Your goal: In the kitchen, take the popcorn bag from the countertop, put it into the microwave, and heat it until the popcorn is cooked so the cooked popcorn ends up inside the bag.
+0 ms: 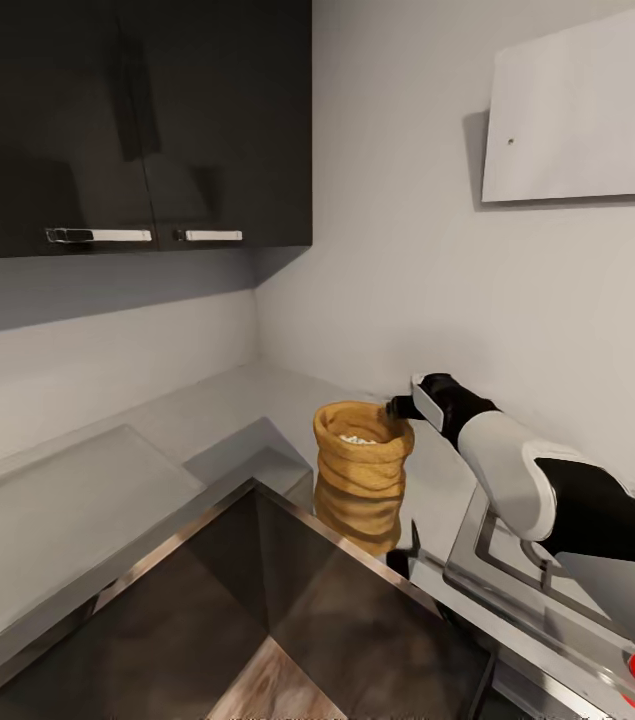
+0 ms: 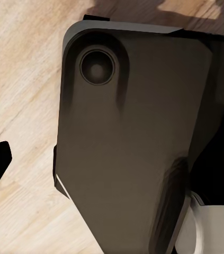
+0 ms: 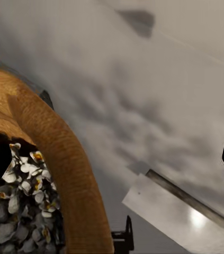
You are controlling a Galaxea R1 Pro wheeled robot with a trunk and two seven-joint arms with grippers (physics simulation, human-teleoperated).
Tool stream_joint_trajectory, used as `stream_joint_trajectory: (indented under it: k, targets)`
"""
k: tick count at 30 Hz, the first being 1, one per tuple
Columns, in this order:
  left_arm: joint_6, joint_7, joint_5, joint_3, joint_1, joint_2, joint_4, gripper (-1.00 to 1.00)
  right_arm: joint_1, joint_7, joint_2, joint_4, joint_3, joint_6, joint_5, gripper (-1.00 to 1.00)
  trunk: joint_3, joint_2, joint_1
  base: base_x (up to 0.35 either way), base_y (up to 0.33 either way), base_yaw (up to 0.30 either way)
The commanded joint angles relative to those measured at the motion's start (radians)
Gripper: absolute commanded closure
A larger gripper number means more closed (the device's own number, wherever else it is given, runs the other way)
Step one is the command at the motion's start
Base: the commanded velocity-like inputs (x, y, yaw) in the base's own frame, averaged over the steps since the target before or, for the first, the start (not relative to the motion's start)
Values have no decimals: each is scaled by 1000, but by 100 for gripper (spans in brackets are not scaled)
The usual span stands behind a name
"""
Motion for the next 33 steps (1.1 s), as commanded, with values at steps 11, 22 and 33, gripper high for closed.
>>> stream_joint_trajectory:
  k: [11,22,33]
  targets:
    - [-1,0,9,1,0,0,-1,-100,1,-10,14,-74,-9,3,8,-100,-1,-1,0,-61,0,0]
    - [-1,0,9,1,0,0,-1,-100,1,-9,17,-5,-9,4,5,-100,-1,-1,0,0,0,0]
    - [-1,0,9,1,0,0,-1,-100,1,-11,8,54,-10,7,4,-100,-1,-1,0,0,0,0]
